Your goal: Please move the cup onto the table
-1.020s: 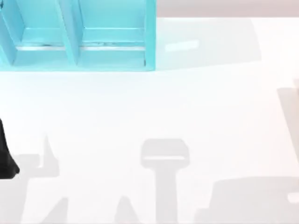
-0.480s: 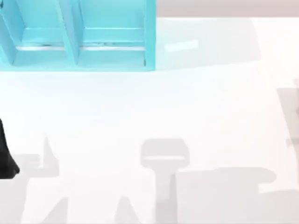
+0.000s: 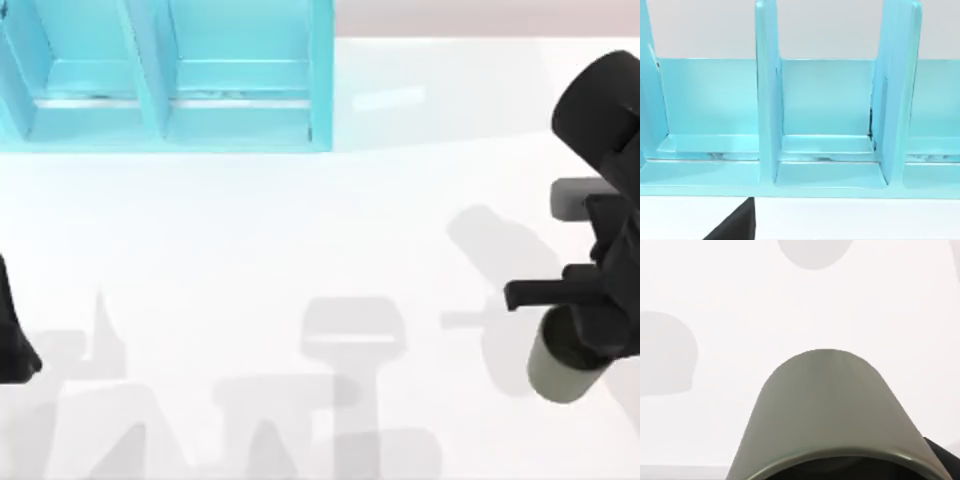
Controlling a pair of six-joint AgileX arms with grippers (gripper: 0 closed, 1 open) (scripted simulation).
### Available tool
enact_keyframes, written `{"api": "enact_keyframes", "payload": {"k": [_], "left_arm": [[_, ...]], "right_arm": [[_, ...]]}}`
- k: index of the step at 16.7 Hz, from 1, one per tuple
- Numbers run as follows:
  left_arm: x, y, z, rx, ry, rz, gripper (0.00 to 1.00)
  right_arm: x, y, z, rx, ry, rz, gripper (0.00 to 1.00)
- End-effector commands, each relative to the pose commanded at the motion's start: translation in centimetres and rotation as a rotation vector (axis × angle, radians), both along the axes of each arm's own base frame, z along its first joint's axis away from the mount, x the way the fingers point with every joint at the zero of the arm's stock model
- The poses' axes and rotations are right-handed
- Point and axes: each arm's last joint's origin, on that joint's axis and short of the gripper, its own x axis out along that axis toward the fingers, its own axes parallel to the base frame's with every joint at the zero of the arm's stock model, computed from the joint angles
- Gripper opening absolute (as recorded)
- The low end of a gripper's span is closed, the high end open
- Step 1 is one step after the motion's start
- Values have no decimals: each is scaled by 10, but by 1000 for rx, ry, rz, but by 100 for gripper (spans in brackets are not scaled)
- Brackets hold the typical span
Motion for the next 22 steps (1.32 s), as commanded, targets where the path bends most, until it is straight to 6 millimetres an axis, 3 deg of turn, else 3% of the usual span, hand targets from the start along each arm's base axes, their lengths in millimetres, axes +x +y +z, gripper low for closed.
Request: {"api": "enact_keyframes", "payload": {"k": [3, 7, 15, 22], "left_arm": [[0, 0, 0, 0, 0, 0, 100], [0, 0, 0, 0, 0, 0, 100], [0, 0, 0, 0, 0, 0, 100], [0, 0, 0, 0, 0, 0, 100]], "right_arm": [[-33, 51, -2, 5, 11, 5, 0], [-62, 84, -2, 9, -3, -15, 0], [-66, 87, -3, 8, -7, -36, 0], [-65, 96, -54, 13, -11, -34, 0]]}}
